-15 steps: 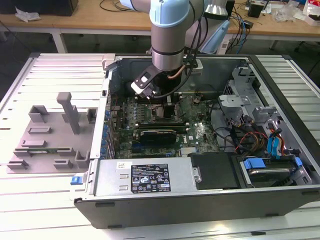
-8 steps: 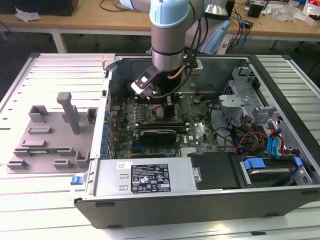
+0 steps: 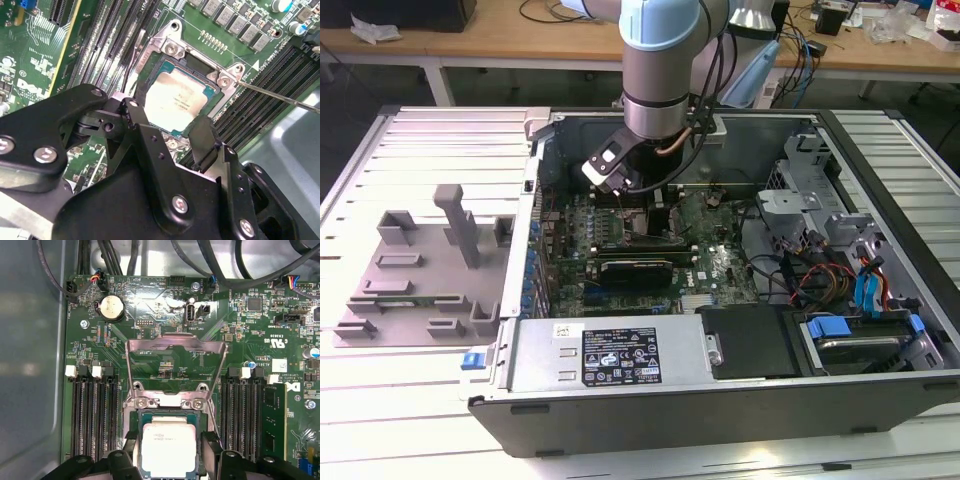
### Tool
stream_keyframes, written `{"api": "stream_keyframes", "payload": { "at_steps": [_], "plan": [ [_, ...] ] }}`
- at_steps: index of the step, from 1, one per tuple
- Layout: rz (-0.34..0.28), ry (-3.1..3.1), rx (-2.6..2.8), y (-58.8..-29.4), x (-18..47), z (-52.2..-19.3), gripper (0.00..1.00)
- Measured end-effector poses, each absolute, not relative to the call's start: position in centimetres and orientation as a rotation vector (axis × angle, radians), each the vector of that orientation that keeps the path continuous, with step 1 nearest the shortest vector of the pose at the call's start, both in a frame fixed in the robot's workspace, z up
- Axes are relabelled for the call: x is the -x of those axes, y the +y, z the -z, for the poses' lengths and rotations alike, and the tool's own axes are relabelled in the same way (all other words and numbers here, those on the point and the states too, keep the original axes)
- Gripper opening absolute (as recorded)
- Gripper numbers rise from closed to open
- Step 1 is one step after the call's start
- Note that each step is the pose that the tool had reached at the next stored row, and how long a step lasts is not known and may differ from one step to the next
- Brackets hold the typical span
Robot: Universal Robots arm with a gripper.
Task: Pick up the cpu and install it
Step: 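Place the cpu into insertion slot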
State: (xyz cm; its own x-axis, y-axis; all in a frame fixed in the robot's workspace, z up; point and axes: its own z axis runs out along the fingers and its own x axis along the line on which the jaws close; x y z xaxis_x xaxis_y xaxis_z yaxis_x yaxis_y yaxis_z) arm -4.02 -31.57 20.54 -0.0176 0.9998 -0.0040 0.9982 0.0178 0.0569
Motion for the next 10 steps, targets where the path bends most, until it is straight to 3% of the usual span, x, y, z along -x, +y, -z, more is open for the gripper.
{"api": "stream_keyframes", "payload": {
  "at_steps": [1,2,5,7,10],
  "plan": [
    [-0.058,2.210,-2.171,-31.57,4.02,-20.55,0.53],
    [-0.058,2.210,-2.171,-31.57,4.02,-20.55,0.53],
    [-0.058,2.210,-2.171,-31.57,4.02,-20.56,0.22],
    [-0.058,2.210,-2.171,-31.57,4.02,-20.57,0.11],
    [-0.059,2.210,-2.171,-31.57,4.02,-20.57,0.11]
  ]
}}
